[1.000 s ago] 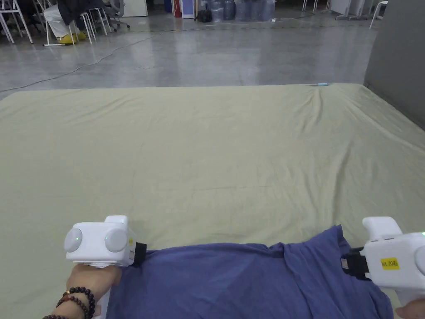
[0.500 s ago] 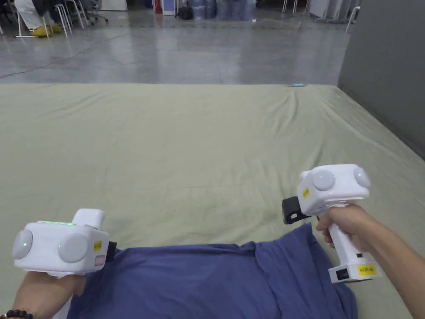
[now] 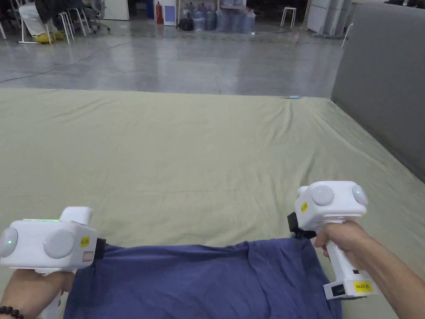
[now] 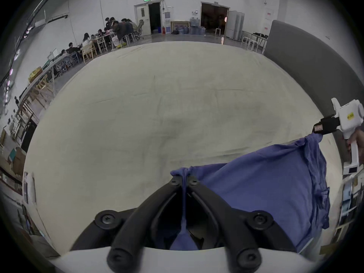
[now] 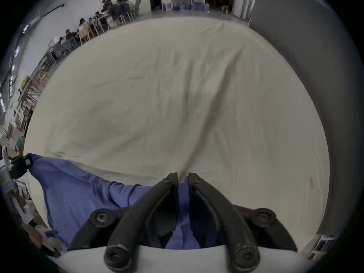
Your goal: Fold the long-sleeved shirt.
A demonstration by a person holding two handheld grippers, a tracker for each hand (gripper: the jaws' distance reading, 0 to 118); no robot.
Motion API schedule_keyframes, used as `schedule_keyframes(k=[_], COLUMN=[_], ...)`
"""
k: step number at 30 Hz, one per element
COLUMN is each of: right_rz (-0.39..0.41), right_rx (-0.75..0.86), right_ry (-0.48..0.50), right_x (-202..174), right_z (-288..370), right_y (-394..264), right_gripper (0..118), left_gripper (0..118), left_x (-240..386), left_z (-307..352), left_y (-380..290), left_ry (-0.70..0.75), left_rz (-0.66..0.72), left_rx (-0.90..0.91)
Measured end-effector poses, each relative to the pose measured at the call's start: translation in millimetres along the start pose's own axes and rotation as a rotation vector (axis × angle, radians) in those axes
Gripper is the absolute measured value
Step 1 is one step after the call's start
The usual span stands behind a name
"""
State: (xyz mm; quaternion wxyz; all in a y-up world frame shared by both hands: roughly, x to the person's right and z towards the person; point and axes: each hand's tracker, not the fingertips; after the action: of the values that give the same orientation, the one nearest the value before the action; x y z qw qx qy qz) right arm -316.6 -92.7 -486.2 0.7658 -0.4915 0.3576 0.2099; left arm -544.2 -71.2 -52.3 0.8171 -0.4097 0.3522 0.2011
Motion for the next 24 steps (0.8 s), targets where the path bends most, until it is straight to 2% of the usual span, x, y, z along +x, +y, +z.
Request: schedule_keyframes(k=[7,11,14,19,22,24], right_rz=[0.057,0.13,0.173,0.214,0.273,0.282], right_rx=[0.154,0.178,0.156,0.02,-0.105,-0.152], right_ry=[0.087,0.101,0.128,0.129,0.115,0.101], right_x=[7.6,13.1,22.0,24.6,28.7,24.1], right_z=[102.4,162.5,181.6,167.6,129.9,115.8], right_y=[-59.5,-118.3,-167.7,-245.3,-268.0,-279.5], right_gripper=[5,5,5,5,5,5], left_gripper=[0,0,0,0,0,0], left_x=[-6.0,-14.3,-16.0,-11.6,-8.5,-9.7], left_z=[81.0,127.2,151.3,144.1,128.4,117.3], left_y=[-37.7,-73.4,-106.2,-161.8,-181.9,-188.8], left_ry=[-0.043,-0.06,-0.085,-0.148,-0.148,-0.152], left_rz=[-0.024,-0.035,-0.067,-0.134,-0.148,-0.146], left_rx=[0.076,0.079,0.055,-0.154,-0.221,-0.257])
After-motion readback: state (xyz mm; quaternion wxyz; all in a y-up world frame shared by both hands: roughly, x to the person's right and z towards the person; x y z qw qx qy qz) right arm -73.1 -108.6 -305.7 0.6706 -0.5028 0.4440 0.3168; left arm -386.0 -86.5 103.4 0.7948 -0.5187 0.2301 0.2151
